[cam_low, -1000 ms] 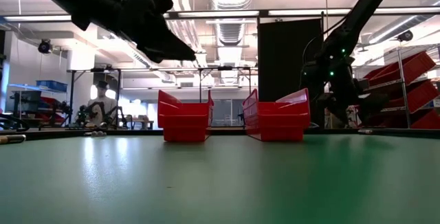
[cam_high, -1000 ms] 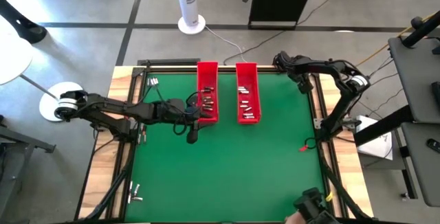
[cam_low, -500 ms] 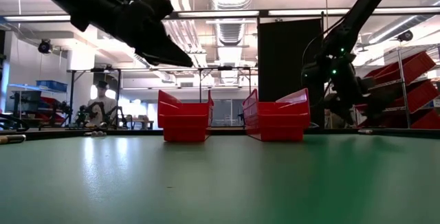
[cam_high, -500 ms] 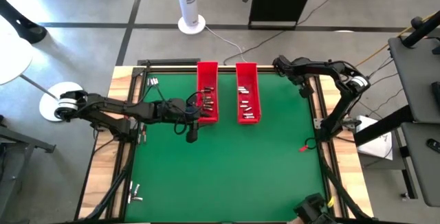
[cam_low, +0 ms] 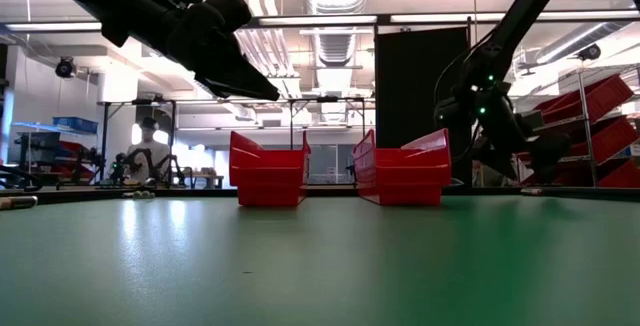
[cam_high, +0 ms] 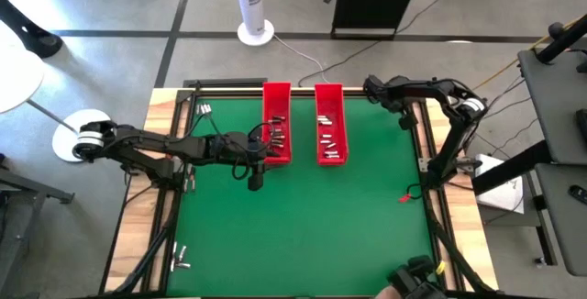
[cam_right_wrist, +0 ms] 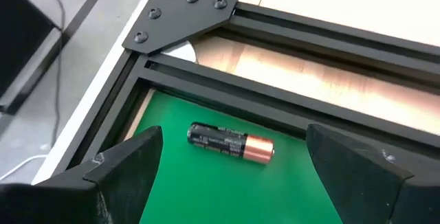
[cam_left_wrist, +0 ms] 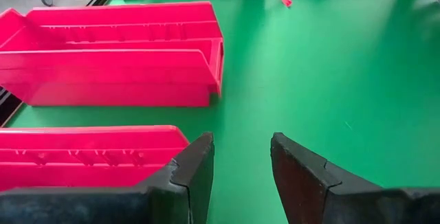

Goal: Sort batteries
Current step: Put the brown battery into the left red bin

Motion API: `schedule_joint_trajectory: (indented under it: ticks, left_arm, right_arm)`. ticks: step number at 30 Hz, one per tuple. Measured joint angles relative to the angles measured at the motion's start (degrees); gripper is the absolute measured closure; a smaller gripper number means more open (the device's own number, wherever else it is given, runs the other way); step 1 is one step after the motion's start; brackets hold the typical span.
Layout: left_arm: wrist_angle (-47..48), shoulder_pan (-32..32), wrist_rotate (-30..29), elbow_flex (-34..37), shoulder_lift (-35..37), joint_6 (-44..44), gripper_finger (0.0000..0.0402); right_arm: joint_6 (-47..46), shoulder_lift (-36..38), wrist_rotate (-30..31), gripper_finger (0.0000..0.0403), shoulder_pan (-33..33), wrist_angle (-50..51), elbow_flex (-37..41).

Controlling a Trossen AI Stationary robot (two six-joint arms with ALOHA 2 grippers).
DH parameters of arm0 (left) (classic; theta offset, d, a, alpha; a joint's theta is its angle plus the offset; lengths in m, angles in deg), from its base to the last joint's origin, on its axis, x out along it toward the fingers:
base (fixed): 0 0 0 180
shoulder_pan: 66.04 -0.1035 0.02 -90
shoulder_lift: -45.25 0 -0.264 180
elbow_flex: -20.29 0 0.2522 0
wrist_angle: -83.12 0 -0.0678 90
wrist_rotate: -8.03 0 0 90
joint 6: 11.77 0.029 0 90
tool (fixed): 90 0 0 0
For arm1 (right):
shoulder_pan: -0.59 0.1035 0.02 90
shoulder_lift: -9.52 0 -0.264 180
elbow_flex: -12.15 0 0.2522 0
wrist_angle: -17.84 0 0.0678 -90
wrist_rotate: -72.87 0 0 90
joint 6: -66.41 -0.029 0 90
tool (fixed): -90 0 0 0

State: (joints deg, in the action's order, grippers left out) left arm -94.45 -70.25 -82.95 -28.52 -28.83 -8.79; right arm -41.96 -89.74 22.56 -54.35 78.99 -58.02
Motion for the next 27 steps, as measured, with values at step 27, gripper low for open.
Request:
schedule_joint_trajectory:
  ticks: [27]
  left_arm:
    - [2.29,-4.27,0.04,5.01,1.67,-2.01,0.0276]
  right_arm:
    - [-6.66,-14.73,-4.9,0.0062,-0.09,9.52,-12.98]
